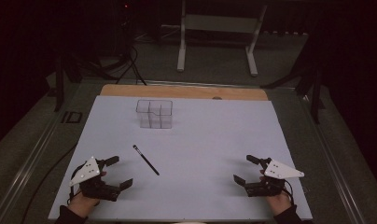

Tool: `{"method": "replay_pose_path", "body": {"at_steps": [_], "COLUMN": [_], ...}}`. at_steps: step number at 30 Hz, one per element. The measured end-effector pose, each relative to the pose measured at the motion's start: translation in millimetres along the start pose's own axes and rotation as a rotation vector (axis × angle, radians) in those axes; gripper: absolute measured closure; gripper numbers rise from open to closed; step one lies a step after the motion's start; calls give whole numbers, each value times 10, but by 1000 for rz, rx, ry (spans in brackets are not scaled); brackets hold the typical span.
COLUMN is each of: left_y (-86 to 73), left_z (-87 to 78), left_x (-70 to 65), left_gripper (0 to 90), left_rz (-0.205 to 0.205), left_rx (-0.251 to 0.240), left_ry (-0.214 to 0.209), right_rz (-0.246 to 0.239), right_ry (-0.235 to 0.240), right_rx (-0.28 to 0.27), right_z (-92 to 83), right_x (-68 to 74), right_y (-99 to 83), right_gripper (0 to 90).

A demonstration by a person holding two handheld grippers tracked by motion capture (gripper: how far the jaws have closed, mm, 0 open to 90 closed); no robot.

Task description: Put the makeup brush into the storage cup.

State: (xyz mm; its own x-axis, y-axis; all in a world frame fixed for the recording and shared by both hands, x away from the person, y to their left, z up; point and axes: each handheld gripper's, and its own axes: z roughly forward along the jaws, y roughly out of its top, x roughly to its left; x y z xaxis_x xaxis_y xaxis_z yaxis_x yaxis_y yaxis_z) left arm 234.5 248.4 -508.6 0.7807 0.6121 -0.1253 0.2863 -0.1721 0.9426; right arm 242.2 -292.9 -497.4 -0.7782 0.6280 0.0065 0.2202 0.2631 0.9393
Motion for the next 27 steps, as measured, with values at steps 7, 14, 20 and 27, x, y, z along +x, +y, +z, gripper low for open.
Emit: {"method": "replay_pose_path", "body": {"at_steps": [7,14,20,27], "left_y": [8,13,73,243], "left_z": [6,30,32,92], "left_x": [-12,-30,-70,-125], "left_gripper": [10,10,9,8], "left_rz": [4,17,-20,-122], "left_rx": [0,27,80,198], "left_ry": [10,14,63,153], "right_rz": [-12,-16,-25,-28], "right_ry": [-1,-3,1,-4], "right_rx": [-4,-8,-4,-3], "right_z": [-4,-7,5,8], "right_x": [4,1,5,0], "right_y": [7,6,7,8], "right_gripper": [109,105,105,104]}}
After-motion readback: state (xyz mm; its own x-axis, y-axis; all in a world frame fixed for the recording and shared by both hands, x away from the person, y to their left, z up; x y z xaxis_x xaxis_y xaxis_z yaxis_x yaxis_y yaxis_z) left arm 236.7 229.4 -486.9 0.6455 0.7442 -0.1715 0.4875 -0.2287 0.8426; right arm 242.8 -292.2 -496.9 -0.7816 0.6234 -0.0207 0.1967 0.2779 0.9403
